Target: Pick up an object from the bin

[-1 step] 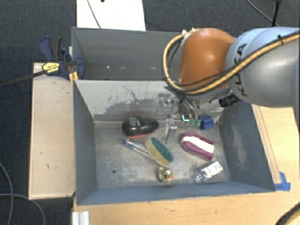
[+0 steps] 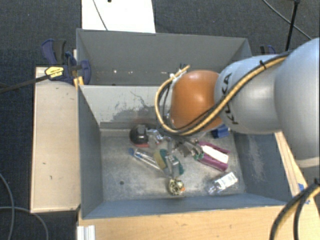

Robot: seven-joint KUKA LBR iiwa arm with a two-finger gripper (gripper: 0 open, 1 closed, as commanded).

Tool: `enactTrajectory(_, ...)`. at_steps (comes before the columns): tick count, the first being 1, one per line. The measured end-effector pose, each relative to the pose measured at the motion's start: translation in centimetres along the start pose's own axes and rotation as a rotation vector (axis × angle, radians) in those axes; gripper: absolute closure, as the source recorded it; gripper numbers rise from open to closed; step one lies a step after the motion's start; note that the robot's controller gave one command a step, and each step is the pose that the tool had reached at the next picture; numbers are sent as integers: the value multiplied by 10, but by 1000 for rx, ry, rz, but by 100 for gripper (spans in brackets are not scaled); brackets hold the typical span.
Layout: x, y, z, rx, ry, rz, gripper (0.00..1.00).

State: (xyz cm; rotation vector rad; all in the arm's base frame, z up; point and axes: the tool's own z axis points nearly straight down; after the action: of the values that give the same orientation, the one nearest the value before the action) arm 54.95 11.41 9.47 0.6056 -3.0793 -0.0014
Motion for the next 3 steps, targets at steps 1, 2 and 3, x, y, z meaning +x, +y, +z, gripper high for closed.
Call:
enactTrajectory(1, 10, -17, 20, -6, -1, 103, 0)
enactTrajectory(2, 11, -18, 19, -4, 3, 108, 100)
enactTrajectory(3, -17, -41, 17, -13, 68, 134, 100)
